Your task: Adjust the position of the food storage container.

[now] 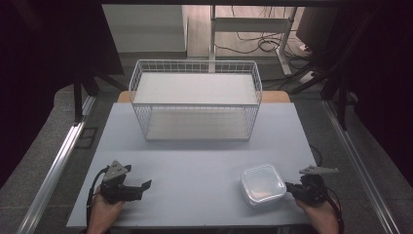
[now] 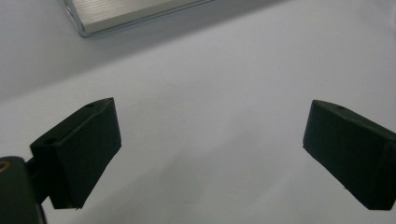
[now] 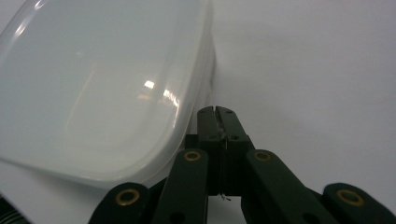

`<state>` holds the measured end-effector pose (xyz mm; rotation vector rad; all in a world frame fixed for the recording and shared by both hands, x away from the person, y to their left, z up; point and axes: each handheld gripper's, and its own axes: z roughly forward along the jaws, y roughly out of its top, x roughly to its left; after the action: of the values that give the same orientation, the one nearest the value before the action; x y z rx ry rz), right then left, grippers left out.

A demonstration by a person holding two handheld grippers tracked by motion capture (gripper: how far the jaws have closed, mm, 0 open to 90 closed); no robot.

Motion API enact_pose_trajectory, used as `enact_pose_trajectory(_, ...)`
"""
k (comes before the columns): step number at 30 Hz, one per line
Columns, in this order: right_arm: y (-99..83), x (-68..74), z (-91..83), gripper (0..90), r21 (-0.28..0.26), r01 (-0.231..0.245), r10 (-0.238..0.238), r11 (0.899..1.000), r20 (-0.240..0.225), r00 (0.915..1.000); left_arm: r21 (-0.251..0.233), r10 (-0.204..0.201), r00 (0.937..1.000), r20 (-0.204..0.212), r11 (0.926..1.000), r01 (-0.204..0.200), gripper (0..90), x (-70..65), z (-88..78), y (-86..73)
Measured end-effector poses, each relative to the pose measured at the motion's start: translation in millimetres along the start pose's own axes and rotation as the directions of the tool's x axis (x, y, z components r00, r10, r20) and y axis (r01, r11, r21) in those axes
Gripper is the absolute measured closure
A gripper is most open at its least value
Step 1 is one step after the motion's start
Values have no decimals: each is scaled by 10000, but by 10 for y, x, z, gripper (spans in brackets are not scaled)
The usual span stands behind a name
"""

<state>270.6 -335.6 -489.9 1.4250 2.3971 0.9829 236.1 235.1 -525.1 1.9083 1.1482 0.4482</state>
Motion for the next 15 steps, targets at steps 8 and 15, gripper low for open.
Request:
enact_pose_trajectory(8, 2, 238, 80, 894, 272, 554, -529, 9981, -841, 9950, 56, -143, 9997, 194, 9999, 142, 50, -10, 4, 9)
enact_pose_trajectory(15, 86, 465, 205, 895, 284, 904, -851, 9955, -1517, 9848, 175, -143, 9988, 471, 9998, 135, 59, -38, 24, 20)
